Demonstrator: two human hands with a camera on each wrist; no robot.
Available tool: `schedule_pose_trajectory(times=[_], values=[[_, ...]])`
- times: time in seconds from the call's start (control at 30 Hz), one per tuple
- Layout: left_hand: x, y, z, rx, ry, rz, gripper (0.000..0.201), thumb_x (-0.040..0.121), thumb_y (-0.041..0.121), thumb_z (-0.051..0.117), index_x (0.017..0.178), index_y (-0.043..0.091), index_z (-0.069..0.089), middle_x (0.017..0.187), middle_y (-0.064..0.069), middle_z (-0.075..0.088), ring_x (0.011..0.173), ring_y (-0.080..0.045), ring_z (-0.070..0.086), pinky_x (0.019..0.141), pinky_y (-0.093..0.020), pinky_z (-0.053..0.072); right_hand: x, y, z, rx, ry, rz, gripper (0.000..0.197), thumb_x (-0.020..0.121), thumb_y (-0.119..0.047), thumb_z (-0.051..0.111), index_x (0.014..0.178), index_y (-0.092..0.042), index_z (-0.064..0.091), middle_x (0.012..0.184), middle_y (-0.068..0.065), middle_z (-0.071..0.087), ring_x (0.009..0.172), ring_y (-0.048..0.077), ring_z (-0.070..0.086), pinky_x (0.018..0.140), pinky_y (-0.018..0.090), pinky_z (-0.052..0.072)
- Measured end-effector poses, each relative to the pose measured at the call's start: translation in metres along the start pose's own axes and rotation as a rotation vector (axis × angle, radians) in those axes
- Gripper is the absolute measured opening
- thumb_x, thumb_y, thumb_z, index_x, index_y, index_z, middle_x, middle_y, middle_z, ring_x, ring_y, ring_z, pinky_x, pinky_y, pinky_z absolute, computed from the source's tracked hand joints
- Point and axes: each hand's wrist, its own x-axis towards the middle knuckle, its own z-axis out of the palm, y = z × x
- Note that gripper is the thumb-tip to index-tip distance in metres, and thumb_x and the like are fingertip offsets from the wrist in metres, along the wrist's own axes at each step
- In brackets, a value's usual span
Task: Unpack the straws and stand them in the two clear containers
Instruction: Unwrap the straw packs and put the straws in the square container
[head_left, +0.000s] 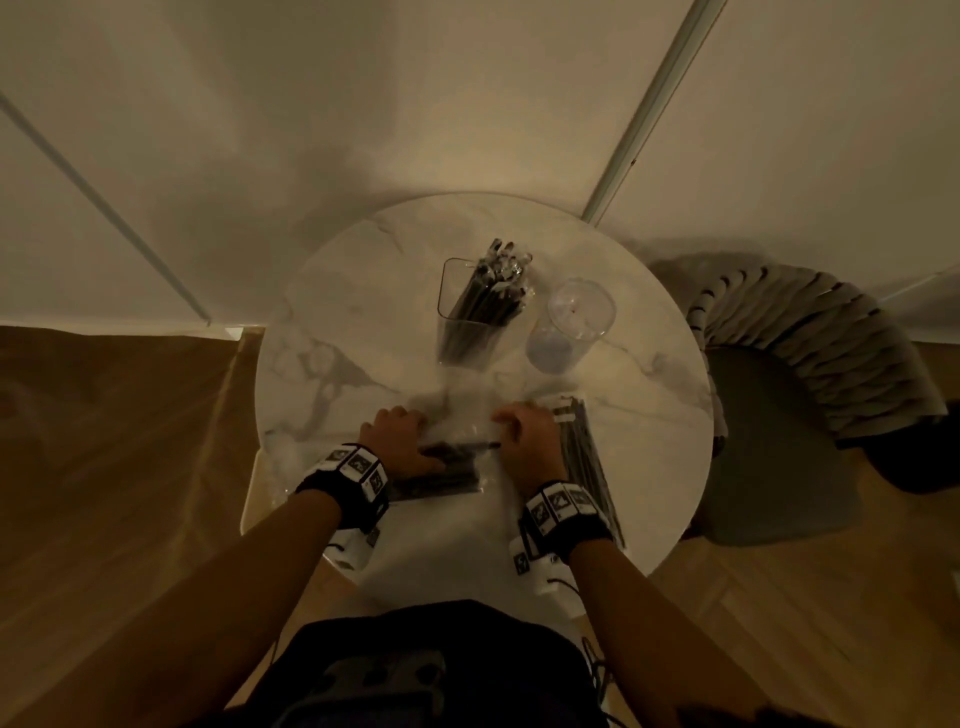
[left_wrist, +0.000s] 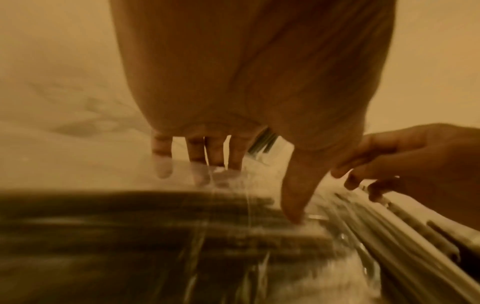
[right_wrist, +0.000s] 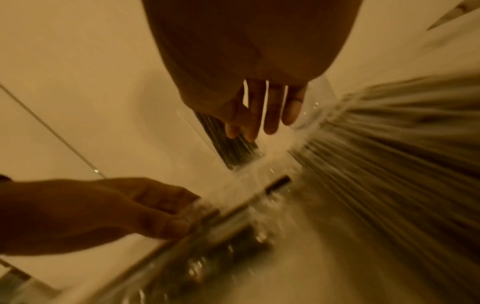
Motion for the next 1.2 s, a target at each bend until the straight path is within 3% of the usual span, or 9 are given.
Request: schedule_pose_trajectory(times=[0.1,0.2,0.27,0.37,0.5,0.67,0.8,1.0,1.2], values=[[-0.006,0.003,0.009,0.108,0.031,0.036,0.070,0.078,0.051,0.069,0.138,0.024,0.044,0.130,-0.008,0.048,0.120,-0.031,0.044,0.102,-0.047,0.038,-0.013,0.026,0.019,-0.086,-0.137,0.105,0.025,0.091,-0.012,0.051,0.108,-0.010,0.069,0.116,0.014,0.063,0.117,0.032,0.052,0.108,0.047,0.040],[-0.007,0.006,0.010,0.100,0.058,0.055,0.047,0.082,0.044,0.066,0.124,0.026,0.056,0.120,-0.009,0.051,0.111,-0.031,0.047,0.096,-0.044,0.041,-0.017,0.030,0.021,-0.154,-0.191,0.078,0.023,0.091,-0.007,0.055,0.108,-0.008,0.070,0.114,0.015,0.064,0.116,0.035,0.052,0.115,0.046,0.030],[-0.006,0.007,0.009,0.071,0.047,0.052,0.046,0.082,0.043,0.068,0.123,0.024,0.058,0.119,-0.009,0.051,0.111,-0.031,0.047,0.096,-0.043,0.042,-0.014,0.026,0.017,-0.205,-0.228,0.056,0.019,0.089,-0.012,0.060,0.105,-0.012,0.071,0.111,0.010,0.065,0.114,0.030,0.054,0.118,0.041,0.022],[-0.007,0.006,0.005,-0.058,0.024,0.074,0.047,0.082,0.038,0.070,0.126,0.027,0.056,0.124,-0.006,0.056,0.115,-0.030,0.052,0.098,-0.041,0.044,-0.012,0.022,0.016,-0.206,-0.274,0.085,0.014,0.085,-0.022,0.071,0.097,-0.016,0.071,0.106,0.006,0.064,0.108,0.026,0.054,0.109,0.037,0.029],[-0.008,0.007,0.000,-0.192,0.011,0.093,0.033,0.079,0.029,0.073,0.109,0.034,0.061,0.114,0.005,0.064,0.105,-0.024,0.060,0.091,-0.036,0.048,-0.012,0.018,0.017,-0.117,-0.242,0.050,0.013,0.081,-0.023,0.075,0.091,-0.014,0.075,0.097,0.006,0.061,0.097,0.027,0.054,0.093,0.036,0.044],[-0.010,0.016,-0.002,-0.233,0.007,0.127,0.029,0.078,0.025,0.076,0.103,0.029,0.063,0.106,0.001,0.066,0.092,-0.017,0.058,0.079,-0.028,0.043,-0.010,0.014,0.014,-0.108,-0.298,0.037,0.029,0.080,-0.029,0.078,0.107,-0.018,0.077,0.103,0.005,0.065,0.102,0.023,0.055,0.095,0.027,0.043],[-0.011,0.016,-0.004,-0.252,-0.008,0.150,0.030,0.079,0.022,0.076,0.106,0.027,0.064,0.105,0.002,0.065,0.094,-0.016,0.058,0.080,-0.026,0.041,-0.010,0.010,0.010,-0.129,-0.345,0.052,0.015,0.082,-0.027,0.077,0.092,-0.016,0.078,0.091,0.007,0.075,0.091,0.026,0.067,0.090,0.032,0.049],[-0.014,0.015,-0.005,-0.198,-0.035,0.186,0.028,0.080,0.037,0.072,0.102,0.040,0.055,0.100,0.008,0.061,0.094,-0.017,0.060,0.082,-0.028,0.042,-0.005,0.014,0.009,-0.097,-0.352,0.095,0.017,0.085,-0.021,0.074,0.094,-0.006,0.077,0.090,0.013,0.074,0.088,0.028,0.068,0.075,0.025,0.046],[-0.016,0.010,-0.013,-0.192,0.010,0.166,0.029,0.091,0.026,0.061,0.119,0.020,0.063,0.113,-0.003,0.065,0.105,-0.024,0.060,0.092,-0.035,0.045,0.001,0.020,0.006,-0.099,-0.320,0.099,0.011,0.089,-0.009,0.065,0.091,0.001,0.064,0.099,0.022,0.067,0.094,0.036,0.061,0.074,0.027,0.036]])
